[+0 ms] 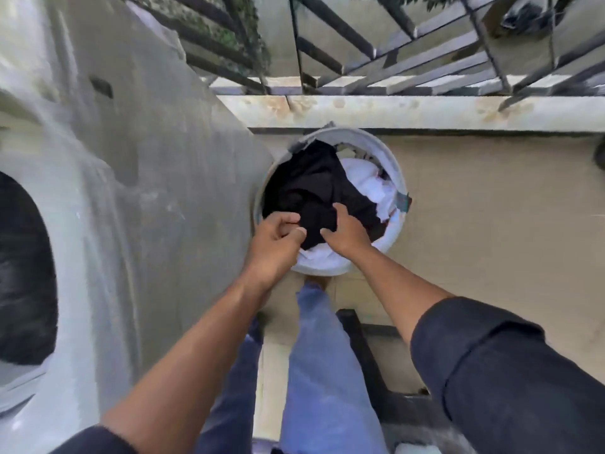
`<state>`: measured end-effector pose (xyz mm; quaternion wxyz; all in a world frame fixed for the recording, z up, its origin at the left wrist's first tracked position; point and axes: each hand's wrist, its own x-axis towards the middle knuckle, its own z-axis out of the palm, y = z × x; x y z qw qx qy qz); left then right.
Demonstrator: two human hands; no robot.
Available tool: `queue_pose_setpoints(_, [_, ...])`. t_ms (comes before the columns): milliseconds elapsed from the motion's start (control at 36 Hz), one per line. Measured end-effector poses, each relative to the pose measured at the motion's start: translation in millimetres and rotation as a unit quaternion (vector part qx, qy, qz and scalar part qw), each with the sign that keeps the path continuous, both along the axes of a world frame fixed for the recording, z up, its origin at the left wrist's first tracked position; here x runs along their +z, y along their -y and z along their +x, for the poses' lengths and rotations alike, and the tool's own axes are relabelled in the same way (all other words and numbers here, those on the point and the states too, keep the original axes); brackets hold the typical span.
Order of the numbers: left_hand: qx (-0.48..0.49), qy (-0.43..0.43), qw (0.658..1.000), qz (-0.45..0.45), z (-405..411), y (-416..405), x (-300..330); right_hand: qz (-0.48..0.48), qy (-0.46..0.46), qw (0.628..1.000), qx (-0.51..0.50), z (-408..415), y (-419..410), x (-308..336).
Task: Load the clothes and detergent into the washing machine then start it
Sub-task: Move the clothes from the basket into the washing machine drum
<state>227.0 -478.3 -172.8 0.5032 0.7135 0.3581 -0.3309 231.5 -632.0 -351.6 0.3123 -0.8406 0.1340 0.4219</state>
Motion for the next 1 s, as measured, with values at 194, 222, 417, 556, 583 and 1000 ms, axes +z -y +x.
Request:
queue_pose_setpoints(194, [0.001, -0.02, 0.999, 0.043, 1.2, -16.2, -36.4, 0.013, -0.028, 0.995, -0.091, 23.3, -35.0, -45.4])
queue_pose_setpoints(222, [0.004, -0.018, 0.999, 0.043, 1.3, -17.6, -38.0, 0.004, -0.021, 0.995, -0.096, 26.2, -37.2, -49.9])
queue_pose_setpoints(417, [0.06, -0.015, 0.998, 0.035, -3.4, -17.2, -37.7, -0.014, 0.034, 0.992, -0.12, 20.8, -41.9, -13.7])
queue_pose_setpoints(556, [0.074, 0.007, 0.997, 0.023, -15.9, -16.0, -21.0, 0.032, 0.121, 0.983, -0.134, 7.1, -38.8, 76.3])
queue_pose_setpoints(583, [0.071, 0.013, 0.997, 0.017, -18.7, -16.8, -14.5, 0.044, 0.129, 0.981, -0.141, 4.7, -38.0, 95.5])
queue_pose_setpoints(1000, [-0.091, 0.136, 0.985, 0.047, -58.2, -60.9, 85.6, 0.442, 0.175, 0.85, -0.227, 14.0, -11.1, 383.2])
